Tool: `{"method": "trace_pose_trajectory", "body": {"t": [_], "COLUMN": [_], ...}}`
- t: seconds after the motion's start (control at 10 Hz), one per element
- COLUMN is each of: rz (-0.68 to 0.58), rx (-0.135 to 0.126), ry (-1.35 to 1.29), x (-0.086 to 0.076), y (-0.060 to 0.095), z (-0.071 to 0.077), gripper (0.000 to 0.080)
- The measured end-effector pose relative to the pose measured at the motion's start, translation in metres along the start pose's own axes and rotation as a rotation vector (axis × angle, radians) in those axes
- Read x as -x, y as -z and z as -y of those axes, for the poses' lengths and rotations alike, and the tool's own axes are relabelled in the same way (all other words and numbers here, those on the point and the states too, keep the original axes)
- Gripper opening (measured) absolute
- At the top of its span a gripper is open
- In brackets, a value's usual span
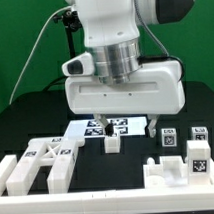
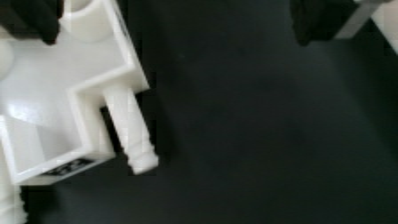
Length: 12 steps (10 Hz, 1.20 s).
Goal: Assemble chair
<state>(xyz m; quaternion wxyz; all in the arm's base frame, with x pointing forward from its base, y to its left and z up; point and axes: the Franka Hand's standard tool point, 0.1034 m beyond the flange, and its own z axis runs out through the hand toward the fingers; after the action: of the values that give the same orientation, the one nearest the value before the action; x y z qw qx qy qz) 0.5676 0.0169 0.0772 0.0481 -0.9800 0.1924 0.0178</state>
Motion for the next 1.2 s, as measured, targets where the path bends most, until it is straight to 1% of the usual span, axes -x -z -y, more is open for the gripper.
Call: {"method": "trace_pose_trajectory", "body": {"t": [0.3, 0.4, 0.5, 0.6, 0.7, 0.8, 0.9, 1.0, 1.1, 1.2], "rz": [0.003, 0.038, 0.067, 0.106, 0.1, 0.125, 0.195, 0.299, 0.421, 0.512], "rx": [0.005, 0.018, 0.046, 0.076, 0.075, 0.073, 0.077, 0.098, 0.142, 0.16], "ry": [0.182, 0.282, 0.404, 0.419, 0.406, 0.407, 0.405, 0.367, 0.333, 0.317], "x": [0.001, 0.017, 0.027, 0.035, 0.033, 0.035, 0.04, 0.045, 0.048, 0.049], "y": [-0.002, -0.012, -0.019, -0.024, -0.022, -0.022, -0.023, -0.025, -0.029, -0.03], "z": [-0.003, -0.014, -0.03, -0.045, -0.042, -0.041, -0.042, -0.045, -0.055, -0.062], "gripper": [0.0649, 0.0649, 0.0649, 0.0649, 0.0649, 0.0649, 0.0649, 0.0649, 0.0649, 0.0649]}}
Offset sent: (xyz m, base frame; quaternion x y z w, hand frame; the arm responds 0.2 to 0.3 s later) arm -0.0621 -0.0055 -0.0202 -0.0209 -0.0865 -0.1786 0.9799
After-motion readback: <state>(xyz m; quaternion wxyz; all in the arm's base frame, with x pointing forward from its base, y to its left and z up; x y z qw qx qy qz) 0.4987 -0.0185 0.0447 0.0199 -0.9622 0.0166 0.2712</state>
